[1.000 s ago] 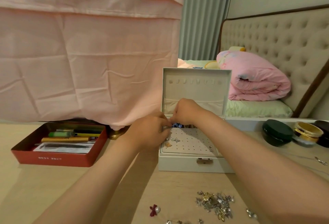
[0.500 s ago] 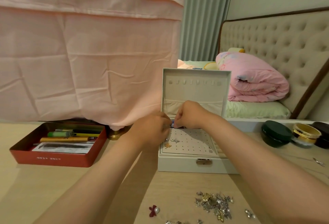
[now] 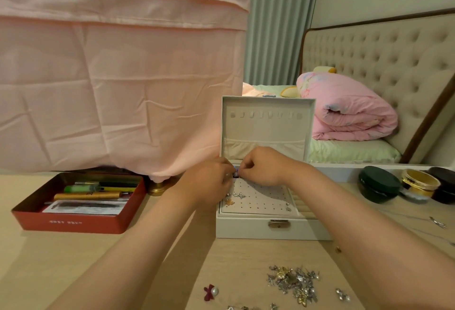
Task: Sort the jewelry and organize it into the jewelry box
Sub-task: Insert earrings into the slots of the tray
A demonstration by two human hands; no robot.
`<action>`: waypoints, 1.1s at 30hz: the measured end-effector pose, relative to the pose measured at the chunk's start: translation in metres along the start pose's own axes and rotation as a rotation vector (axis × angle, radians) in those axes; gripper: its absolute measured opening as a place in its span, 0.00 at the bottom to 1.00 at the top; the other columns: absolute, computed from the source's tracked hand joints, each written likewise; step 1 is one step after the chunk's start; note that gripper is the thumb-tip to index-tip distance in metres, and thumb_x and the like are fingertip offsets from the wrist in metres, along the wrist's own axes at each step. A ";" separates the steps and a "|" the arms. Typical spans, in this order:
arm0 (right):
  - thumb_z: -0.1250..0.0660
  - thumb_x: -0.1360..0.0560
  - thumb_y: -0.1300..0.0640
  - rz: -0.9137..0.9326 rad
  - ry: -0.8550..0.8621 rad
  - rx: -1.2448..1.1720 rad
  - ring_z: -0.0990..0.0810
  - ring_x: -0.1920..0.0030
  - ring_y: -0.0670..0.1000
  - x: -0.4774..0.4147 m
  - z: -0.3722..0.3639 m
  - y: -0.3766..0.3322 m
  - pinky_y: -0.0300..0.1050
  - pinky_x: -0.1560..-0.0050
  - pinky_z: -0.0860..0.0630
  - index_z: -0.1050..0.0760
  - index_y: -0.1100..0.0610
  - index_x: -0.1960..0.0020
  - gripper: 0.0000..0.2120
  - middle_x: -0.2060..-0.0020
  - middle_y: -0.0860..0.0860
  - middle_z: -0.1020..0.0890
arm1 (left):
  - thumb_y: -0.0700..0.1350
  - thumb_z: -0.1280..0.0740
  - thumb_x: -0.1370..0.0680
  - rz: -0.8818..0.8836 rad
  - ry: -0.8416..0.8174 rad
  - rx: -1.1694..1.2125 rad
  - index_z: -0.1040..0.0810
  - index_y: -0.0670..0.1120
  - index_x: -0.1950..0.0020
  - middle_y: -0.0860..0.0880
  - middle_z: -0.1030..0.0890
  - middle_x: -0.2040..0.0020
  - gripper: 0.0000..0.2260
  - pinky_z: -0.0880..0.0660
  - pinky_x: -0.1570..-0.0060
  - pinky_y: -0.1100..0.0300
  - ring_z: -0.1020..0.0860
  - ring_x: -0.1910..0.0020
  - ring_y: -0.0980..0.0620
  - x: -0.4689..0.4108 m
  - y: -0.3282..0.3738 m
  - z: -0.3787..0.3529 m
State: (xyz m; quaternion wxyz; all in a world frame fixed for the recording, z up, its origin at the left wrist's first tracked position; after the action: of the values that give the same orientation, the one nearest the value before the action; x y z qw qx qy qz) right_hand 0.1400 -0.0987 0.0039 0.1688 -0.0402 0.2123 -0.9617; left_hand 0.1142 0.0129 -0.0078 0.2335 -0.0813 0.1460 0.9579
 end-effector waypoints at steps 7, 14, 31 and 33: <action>0.38 0.23 0.60 0.050 0.014 0.187 0.21 0.52 0.49 0.005 -0.003 -0.008 0.44 0.54 0.24 0.15 0.45 0.45 0.16 0.54 0.42 0.20 | 0.50 0.42 0.17 -0.012 -0.050 -0.032 0.20 0.52 0.34 0.56 0.26 0.32 0.15 0.27 0.45 0.58 0.25 0.40 0.54 0.003 0.004 -0.003; 0.35 0.21 0.52 0.092 0.192 0.170 0.23 0.43 0.48 0.048 0.034 -0.021 0.48 0.44 0.24 0.18 0.44 0.41 0.12 0.45 0.43 0.24 | 0.54 0.39 0.18 0.053 0.166 0.006 0.24 0.56 0.33 0.60 0.27 0.36 0.15 0.33 0.59 0.61 0.28 0.60 0.58 0.033 0.014 0.033; 0.25 0.28 0.58 -0.089 -0.187 0.163 0.20 0.56 0.40 0.180 -0.020 0.034 0.36 0.56 0.24 0.16 0.44 0.46 0.13 0.53 0.41 0.17 | 0.58 0.33 0.23 -0.047 -0.074 0.165 0.19 0.60 0.43 0.61 0.21 0.48 0.11 0.23 0.51 0.58 0.23 0.53 0.61 0.100 0.113 -0.037; 0.24 0.30 0.59 -0.124 -0.168 0.145 0.19 0.55 0.42 0.181 -0.022 0.043 0.40 0.50 0.20 0.16 0.44 0.49 0.13 0.54 0.40 0.17 | 0.57 0.32 0.23 -0.069 -0.103 0.149 0.18 0.59 0.41 0.60 0.22 0.46 0.11 0.23 0.49 0.58 0.23 0.51 0.61 0.100 0.118 -0.046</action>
State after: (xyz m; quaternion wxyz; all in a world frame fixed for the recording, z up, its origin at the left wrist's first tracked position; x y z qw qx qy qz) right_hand -0.0204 -0.1889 -0.0338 0.1285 -0.1212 0.1243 -0.9764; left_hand -0.0248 -0.0596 -0.0448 0.2788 -0.0192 0.2015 0.9388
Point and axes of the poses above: each hand's wrist, its own x-axis away from the middle knuckle, its own z-axis out of the back of the hand, y = z × x, the point moved 9 cm from there along -x, towards the middle knuckle
